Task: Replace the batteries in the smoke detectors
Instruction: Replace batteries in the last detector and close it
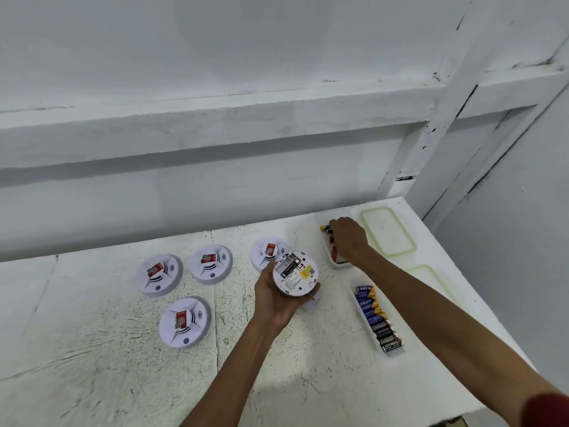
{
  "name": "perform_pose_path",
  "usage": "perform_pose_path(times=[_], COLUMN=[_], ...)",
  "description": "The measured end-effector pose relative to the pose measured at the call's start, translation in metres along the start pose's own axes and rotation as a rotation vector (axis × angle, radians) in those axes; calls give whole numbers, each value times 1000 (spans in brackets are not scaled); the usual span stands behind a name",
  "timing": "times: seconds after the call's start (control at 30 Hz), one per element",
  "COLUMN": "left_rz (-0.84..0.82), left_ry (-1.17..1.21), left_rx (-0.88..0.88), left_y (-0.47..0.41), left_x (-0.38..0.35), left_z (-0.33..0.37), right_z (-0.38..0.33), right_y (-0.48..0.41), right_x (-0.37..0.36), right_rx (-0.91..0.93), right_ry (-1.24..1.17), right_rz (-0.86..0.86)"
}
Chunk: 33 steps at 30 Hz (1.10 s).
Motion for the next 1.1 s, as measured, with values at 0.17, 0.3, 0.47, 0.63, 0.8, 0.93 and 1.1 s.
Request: perform_pose_path(times=[0.17,0.3,0.47,0.63,0.8,0.93,1.1], left_rz=[10,24,35,13,24,61,76], left_ry=[-13,-1,16,23,-55,-165,-259], left_rx=[19,32,30,16,-15,-44,-41], left_y=[4,6,5,3,3,4,6], left_x=[8,13,15,14,12,15,18], left_z=[10,14,14,16,19,18,17], right_z=[-2,-3,-5,-7,4,5,-17], right_y=[-6,-12,-11,-9,17,40,67], right_x=[-4,-4,-1,6,30,42,52], right_rx=[29,33,42,38,-184,-240,-110], right_ry=[80,78,94,-70,-624,-848,-904], right_rz=[-17,-38,-59,-32,200,270,192])
Point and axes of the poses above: each hand's wrist, its own y-axis away from the middle knuckle, its own x-axis out of the back of the hand, z = x × y, the point moved 7 cm from there along -y, towards the middle knuckle, and after that the axes turned 12 degrees about y, right-handed, at the moved point
